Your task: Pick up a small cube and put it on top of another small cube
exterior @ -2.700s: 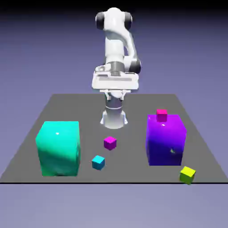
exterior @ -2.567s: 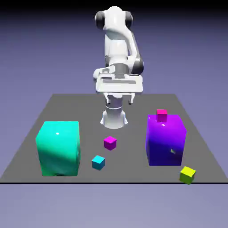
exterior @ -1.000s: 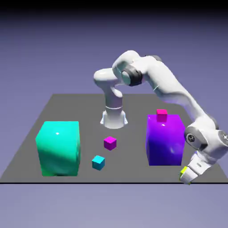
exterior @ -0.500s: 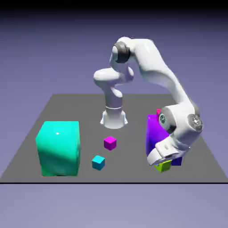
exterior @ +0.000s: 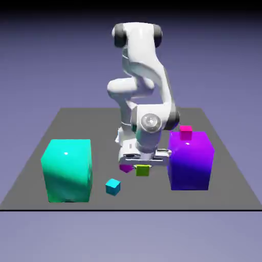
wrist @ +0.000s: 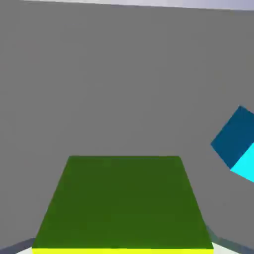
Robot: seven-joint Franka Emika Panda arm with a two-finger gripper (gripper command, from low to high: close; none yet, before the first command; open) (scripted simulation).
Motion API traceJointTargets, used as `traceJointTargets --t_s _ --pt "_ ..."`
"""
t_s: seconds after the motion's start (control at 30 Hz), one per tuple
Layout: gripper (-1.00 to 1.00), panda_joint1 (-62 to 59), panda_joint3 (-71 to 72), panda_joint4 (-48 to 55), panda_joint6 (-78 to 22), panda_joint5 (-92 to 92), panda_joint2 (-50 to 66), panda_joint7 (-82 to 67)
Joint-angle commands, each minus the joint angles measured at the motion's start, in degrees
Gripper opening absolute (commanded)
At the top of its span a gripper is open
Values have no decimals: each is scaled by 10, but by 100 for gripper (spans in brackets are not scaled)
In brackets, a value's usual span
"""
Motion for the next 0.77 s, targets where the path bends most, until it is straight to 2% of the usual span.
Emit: traceJointTargets --t_s 0.0,0.1,0.4,0.63,0.67,0.73 --pt "-100 -14 12 -21 0 -1 -15 -6" --pt "-100 -54 44 -83 2 2 -60 -23" --pt "-100 -125 -5 -259 73 31 -202 37" --pt "-100 -122 4 -296 213 59 -98 17" --pt "100 -122 4 -296 213 59 -98 17" --pt "100 -123 3 -290 188 54 -117 21"
